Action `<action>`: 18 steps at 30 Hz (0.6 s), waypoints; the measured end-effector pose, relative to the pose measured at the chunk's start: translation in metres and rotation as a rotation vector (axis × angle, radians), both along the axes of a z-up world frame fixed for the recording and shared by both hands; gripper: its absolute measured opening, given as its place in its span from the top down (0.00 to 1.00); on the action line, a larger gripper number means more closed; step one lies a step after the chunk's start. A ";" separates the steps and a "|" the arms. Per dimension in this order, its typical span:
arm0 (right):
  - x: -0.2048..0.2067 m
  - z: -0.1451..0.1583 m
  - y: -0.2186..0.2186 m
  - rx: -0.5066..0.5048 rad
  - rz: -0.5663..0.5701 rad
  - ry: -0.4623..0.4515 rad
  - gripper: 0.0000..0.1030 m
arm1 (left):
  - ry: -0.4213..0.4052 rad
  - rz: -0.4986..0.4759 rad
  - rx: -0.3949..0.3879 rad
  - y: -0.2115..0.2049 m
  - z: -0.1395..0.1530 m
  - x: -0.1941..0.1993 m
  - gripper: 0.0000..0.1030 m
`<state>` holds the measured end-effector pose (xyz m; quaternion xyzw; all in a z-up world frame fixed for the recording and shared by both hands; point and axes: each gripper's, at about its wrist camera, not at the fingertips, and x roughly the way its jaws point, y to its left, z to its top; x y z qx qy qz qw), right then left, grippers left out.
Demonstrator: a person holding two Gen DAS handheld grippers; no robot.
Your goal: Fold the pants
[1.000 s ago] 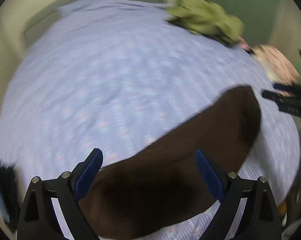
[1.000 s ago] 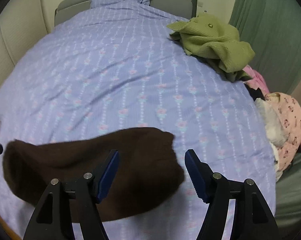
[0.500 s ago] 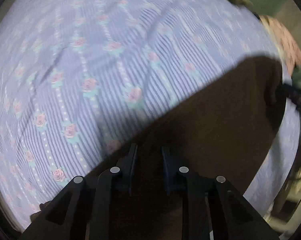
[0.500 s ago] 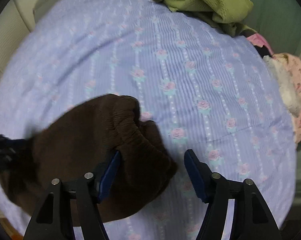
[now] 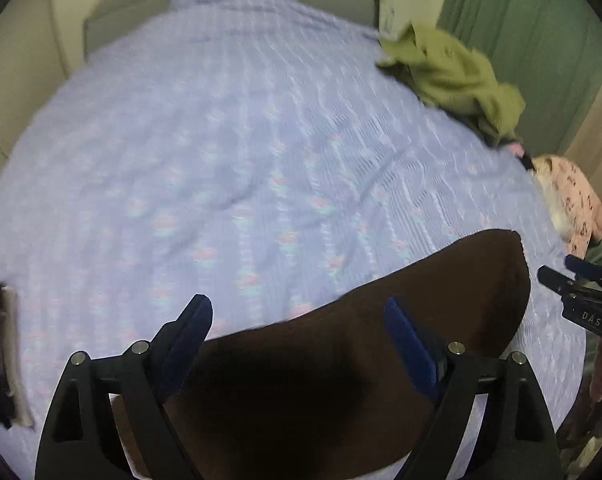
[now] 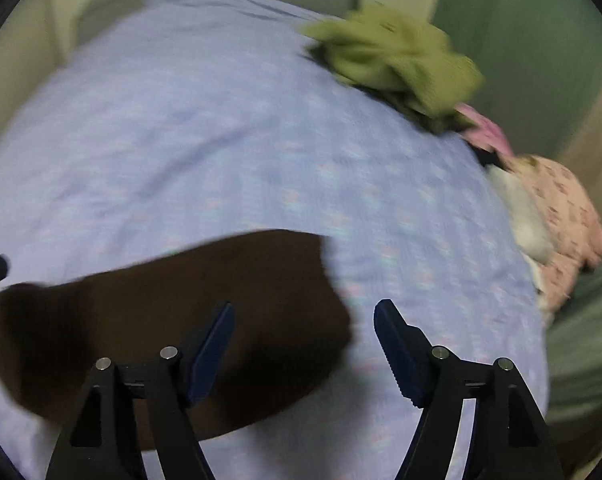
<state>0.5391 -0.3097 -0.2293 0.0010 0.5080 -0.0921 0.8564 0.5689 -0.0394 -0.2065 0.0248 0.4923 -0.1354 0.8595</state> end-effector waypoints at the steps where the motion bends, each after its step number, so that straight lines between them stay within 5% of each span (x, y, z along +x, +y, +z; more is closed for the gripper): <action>1: -0.003 0.007 0.016 0.038 0.038 -0.005 0.30 | -0.002 0.019 -0.001 0.018 0.003 -0.007 0.14; 9: -0.006 0.003 0.152 0.180 0.267 0.051 0.30 | 0.165 0.133 -0.067 0.159 -0.045 -0.024 0.20; 18: -0.018 -0.026 0.234 0.173 0.353 0.160 0.30 | 0.312 0.124 -0.277 0.199 -0.105 -0.002 0.27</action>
